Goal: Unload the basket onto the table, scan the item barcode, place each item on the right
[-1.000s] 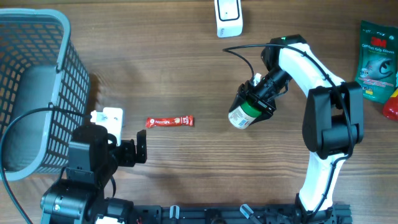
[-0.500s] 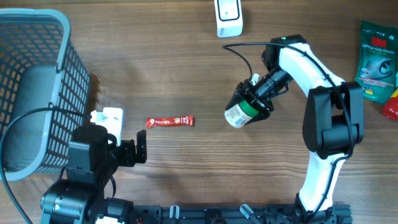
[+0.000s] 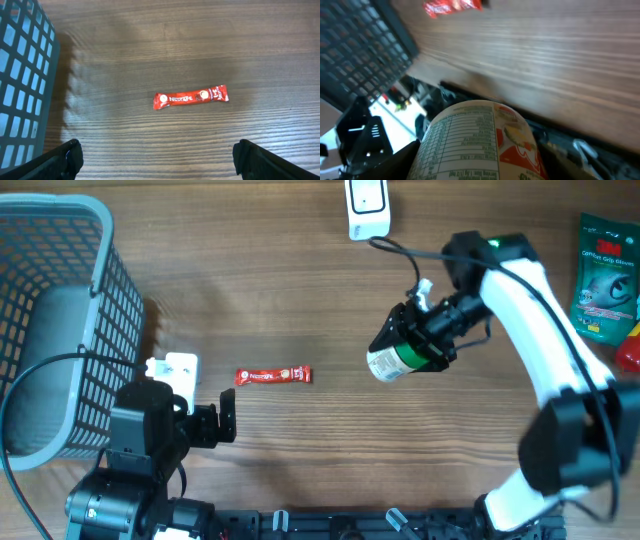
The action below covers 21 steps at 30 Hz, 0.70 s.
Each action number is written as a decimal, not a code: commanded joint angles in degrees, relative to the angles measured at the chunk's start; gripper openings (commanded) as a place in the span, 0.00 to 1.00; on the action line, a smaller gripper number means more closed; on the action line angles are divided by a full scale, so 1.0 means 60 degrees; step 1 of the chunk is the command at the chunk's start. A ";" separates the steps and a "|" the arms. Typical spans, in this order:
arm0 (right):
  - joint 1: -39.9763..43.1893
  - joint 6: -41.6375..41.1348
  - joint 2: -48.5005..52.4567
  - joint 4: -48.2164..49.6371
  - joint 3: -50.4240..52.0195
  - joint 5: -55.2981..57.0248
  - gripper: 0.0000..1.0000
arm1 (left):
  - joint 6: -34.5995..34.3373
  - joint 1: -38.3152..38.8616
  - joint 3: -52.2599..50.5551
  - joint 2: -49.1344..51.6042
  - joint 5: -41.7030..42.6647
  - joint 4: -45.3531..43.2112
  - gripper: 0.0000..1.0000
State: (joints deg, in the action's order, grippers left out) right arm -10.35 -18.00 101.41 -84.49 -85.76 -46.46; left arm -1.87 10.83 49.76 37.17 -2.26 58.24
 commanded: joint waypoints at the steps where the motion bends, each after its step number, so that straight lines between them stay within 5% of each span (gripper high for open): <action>1: -0.0029 -0.1628 -0.1264 0.0841 0.1162 -0.0095 0.65 | -0.0091 0.0051 -0.0055 -0.0051 0.0044 -0.0022 1.00; 9: -0.0055 -0.4830 -0.2951 0.3756 0.3705 -0.1118 0.62 | -0.0091 0.0051 -0.0055 -0.0051 0.0044 -0.0022 1.00; 16: -0.0102 -0.4838 -0.3024 0.4513 0.4674 -0.1683 0.61 | -0.0091 0.0051 -0.0055 -0.0051 0.0044 -0.0022 1.00; 21: -0.0102 -0.3945 -0.3031 0.4656 0.4670 -0.0262 0.57 | -0.0091 0.0051 -0.0055 -0.0051 0.0044 -0.0022 1.00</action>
State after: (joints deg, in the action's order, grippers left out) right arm -10.72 -44.93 84.47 -56.90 -57.49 -51.90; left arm -1.87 10.83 49.76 37.17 -2.26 58.26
